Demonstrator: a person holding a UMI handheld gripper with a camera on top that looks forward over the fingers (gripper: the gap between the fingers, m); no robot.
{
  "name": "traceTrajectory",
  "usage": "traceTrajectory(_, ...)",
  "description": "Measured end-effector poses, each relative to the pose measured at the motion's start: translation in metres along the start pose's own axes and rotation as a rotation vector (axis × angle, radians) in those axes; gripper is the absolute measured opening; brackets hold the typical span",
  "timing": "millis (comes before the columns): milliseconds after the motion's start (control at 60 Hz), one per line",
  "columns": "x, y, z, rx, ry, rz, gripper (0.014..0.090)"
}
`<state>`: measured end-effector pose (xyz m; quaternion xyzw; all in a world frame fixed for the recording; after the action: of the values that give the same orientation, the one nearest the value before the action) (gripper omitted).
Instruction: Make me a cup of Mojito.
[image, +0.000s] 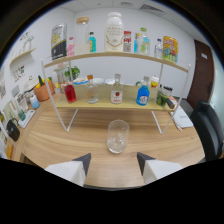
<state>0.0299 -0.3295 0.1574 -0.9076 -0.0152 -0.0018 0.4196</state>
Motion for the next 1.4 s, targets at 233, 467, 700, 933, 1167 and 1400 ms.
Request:
traceTrajectory(233, 0.005, 0.017, -0.011, -0.011, -0.012, 0.003, 0.0860)
traceTrajectory(467, 0.052, 0.039, -0.015, -0.041, 0.031, 0.053, 0.0859)
traceTrajectory(700, 0.118, 0.004, -0.005, 0.000, 0.048, 0.077, 0.0857)
traceTrajectory(933, 0.155, -0.072, 0.033, 0.086, 0.030, 0.071, 0.0855)
traceTrajectory(1167, 0.175, -0.117, 0.078, 0.096, 0.020, 0.050, 0.0846)
traceTrajectory(1400, 0.189, -0.123, 0.113, 0.046, 0.030, 0.051, 0.0598)
